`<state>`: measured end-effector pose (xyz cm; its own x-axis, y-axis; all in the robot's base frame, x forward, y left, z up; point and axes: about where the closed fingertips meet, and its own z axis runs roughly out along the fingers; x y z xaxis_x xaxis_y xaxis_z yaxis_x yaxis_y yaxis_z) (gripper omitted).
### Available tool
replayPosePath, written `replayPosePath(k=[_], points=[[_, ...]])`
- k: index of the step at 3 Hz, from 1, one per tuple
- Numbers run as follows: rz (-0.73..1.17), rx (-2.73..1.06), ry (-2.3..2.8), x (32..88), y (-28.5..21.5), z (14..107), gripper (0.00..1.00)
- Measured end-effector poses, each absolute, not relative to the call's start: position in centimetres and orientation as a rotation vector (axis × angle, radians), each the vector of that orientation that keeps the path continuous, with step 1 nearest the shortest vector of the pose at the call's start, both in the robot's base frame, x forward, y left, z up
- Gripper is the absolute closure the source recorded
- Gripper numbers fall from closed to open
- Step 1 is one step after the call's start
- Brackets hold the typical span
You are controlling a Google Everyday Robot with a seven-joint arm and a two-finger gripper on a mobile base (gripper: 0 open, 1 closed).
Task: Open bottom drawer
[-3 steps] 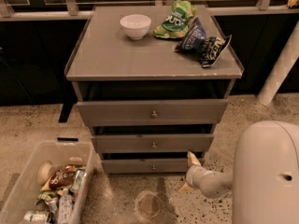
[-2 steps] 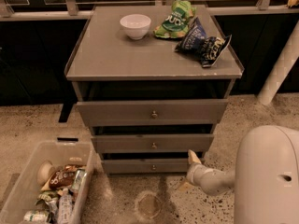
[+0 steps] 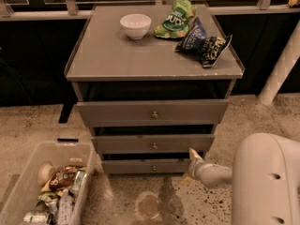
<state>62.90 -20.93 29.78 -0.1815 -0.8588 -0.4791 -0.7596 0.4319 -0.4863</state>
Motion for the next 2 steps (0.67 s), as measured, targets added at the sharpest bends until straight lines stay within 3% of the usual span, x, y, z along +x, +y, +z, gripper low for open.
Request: replayPosePath(k=[2], points=[[-0.176, -1.344, 2.006, 62.82, -21.08, 29.69, 0.0]])
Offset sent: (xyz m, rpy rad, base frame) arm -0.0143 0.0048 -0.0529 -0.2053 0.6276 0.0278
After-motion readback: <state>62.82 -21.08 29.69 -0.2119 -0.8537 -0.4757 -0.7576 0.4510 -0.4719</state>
